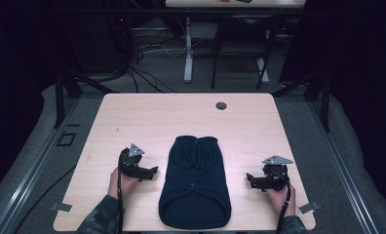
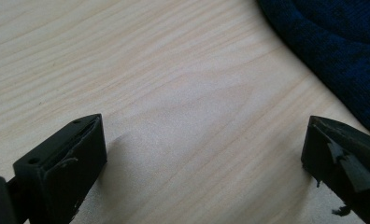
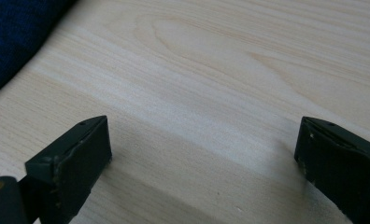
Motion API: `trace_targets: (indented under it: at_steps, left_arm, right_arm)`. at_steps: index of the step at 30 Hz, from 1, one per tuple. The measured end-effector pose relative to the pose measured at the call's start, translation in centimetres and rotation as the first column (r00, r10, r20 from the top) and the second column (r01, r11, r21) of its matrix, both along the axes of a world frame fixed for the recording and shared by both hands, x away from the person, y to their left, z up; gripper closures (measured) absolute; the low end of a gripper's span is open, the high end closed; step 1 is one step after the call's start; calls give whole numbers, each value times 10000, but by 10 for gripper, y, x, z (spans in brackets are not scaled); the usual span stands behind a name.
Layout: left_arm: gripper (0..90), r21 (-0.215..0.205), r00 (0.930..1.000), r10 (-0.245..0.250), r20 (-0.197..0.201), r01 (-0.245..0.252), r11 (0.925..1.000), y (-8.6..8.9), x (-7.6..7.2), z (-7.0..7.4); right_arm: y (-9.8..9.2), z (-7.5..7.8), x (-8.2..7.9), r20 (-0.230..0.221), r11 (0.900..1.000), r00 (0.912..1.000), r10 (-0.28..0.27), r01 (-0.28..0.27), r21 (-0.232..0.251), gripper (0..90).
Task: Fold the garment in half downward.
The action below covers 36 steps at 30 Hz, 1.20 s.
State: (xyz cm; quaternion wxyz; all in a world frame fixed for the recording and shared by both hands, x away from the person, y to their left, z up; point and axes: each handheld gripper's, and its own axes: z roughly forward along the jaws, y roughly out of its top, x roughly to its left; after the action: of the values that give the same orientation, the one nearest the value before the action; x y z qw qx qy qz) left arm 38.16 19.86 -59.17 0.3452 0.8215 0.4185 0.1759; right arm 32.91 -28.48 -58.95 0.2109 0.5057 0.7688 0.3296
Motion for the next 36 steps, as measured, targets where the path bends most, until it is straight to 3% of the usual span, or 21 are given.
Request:
trace_targets:
  at_steps: [16,24,29,31,36]
  left_arm:
    - [1,11,10000,9,-8,-9,10000,0,0,0]
    - [9,14,9999,-123,-59,123,9999,-3,0,2]
    - [9,77,9992,-396,114,395,9992,-9,-3,8]
    - [5,-439,9993,-383,50,385,9983,-8,0,15]
    - [4,-597,9992,-407,-63,402,9974,-8,7,19]
  right_arm:
    - [1,0,0,0,10000,10000,-15,15,-3,33]
    - [2,1,0,103,9996,9999,75,-73,-266,31]
    - [7,5,3,-250,9989,9992,320,-328,-337,38]
    - [10,8,4,-282,9982,9985,461,-472,-375,36]
    - [20,17,9,-191,9973,9971,732,-733,-46,41]
